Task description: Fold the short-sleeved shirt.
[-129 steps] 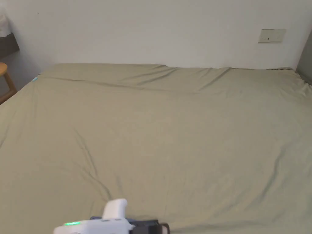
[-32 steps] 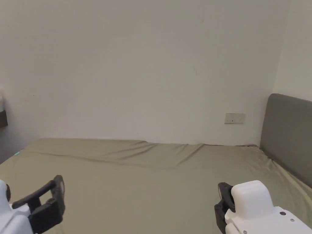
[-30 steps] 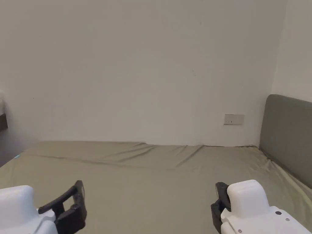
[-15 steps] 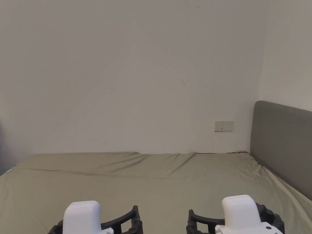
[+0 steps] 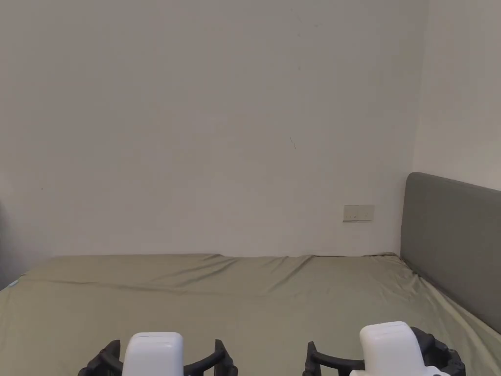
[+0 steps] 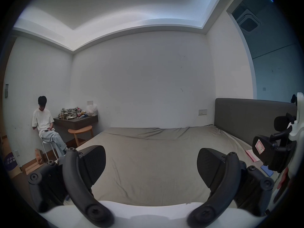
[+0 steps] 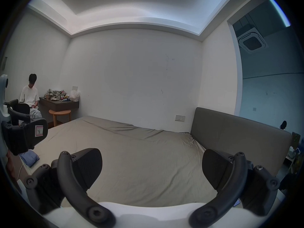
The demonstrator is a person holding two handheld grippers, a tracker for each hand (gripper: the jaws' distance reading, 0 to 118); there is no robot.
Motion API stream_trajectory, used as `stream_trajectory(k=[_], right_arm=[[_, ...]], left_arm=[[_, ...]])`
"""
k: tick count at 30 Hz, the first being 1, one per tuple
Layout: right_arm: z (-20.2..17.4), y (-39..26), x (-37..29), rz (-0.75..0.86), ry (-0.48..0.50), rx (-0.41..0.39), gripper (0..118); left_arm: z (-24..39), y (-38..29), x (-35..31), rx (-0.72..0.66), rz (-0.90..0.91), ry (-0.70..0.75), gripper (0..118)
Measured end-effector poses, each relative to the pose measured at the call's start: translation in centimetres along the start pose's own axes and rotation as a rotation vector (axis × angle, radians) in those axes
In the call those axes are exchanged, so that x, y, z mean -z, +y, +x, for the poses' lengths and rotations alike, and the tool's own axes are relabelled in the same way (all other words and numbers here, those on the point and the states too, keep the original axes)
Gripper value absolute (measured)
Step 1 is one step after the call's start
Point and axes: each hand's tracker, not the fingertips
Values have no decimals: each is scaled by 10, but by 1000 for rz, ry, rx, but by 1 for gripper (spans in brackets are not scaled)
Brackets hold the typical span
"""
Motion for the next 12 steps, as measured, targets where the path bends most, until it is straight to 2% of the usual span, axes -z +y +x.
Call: stream_trajectory(k=[12], right_arm=[[1, 3, -5, 2, -7, -6, 118]], left_arm=[[-10, 5, 4, -41, -51, 75, 117]])
